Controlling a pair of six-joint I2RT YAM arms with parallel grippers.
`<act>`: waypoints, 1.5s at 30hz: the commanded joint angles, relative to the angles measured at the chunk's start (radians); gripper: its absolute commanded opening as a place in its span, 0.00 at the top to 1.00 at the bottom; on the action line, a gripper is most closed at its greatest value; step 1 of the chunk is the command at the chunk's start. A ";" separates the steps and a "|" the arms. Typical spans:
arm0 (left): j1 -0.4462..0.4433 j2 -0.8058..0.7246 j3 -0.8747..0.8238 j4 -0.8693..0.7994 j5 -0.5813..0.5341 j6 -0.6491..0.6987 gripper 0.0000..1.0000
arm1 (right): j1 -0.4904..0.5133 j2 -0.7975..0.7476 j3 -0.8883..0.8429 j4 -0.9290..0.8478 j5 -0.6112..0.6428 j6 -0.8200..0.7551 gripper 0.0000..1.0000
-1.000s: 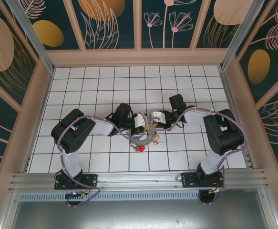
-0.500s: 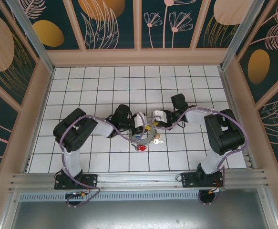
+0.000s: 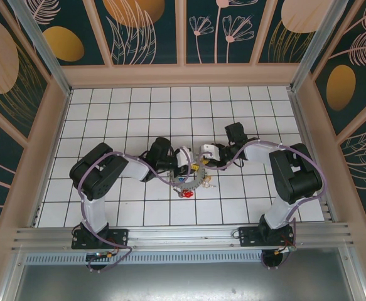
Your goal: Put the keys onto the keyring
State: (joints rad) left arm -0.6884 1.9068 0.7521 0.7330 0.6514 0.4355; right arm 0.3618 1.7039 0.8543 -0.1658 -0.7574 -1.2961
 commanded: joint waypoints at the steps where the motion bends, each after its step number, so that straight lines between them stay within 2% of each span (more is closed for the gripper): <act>1: -0.002 -0.063 -0.045 0.078 -0.024 -0.017 0.71 | 0.004 -0.018 0.024 -0.034 -0.051 -0.020 1.00; 4: -0.002 -0.064 -0.050 0.083 -0.039 -0.021 0.70 | 0.006 -0.020 0.021 -0.037 -0.053 -0.024 1.00; 6: -0.002 -0.055 -0.047 0.102 -0.048 -0.036 0.66 | 0.010 -0.021 0.020 -0.042 -0.046 -0.030 1.00; 9: -0.001 -0.044 -0.040 0.129 -0.026 -0.056 0.65 | 0.020 -0.022 0.015 -0.044 -0.034 -0.035 1.00; 12: -0.001 -0.023 -0.003 0.084 -0.003 -0.049 0.64 | 0.025 -0.024 0.014 -0.039 -0.044 -0.029 1.00; 17: -0.014 0.014 0.043 -0.001 0.006 0.007 0.65 | 0.025 -0.028 0.017 -0.028 -0.054 -0.019 1.00; 24: -0.015 0.028 0.043 -0.026 -0.002 0.030 0.69 | 0.013 -0.039 0.000 -0.005 -0.069 -0.006 1.00; 28: -0.016 0.029 0.042 -0.030 -0.005 0.029 0.73 | 0.008 -0.048 -0.004 0.009 -0.085 0.003 1.00; 32: -0.017 0.042 0.053 -0.001 0.000 0.005 0.83 | 0.010 -0.043 0.001 0.007 -0.097 0.007 1.00; 35: -0.023 0.050 0.065 0.002 0.005 0.002 0.86 | 0.011 -0.042 0.002 0.005 -0.099 0.007 1.00; 38: -0.025 0.052 0.066 -0.003 0.018 0.012 1.00 | 0.011 -0.046 -0.002 0.009 -0.101 0.011 1.00; 41: -0.025 0.038 0.049 0.022 0.040 0.009 1.00 | 0.009 -0.048 -0.003 0.003 -0.086 0.011 1.00; 44: -0.023 0.005 0.000 0.130 0.062 -0.049 1.00 | 0.000 -0.075 -0.020 0.005 -0.084 0.027 1.00; 45: -0.019 -0.004 -0.012 0.158 0.075 -0.071 1.00 | -0.006 -0.093 -0.035 0.023 -0.096 0.042 0.97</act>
State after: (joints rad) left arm -0.7021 1.9358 0.7738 0.7834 0.6483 0.4194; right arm 0.3706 1.6829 0.8421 -0.1761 -0.7837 -1.2865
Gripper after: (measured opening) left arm 0.066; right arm 0.048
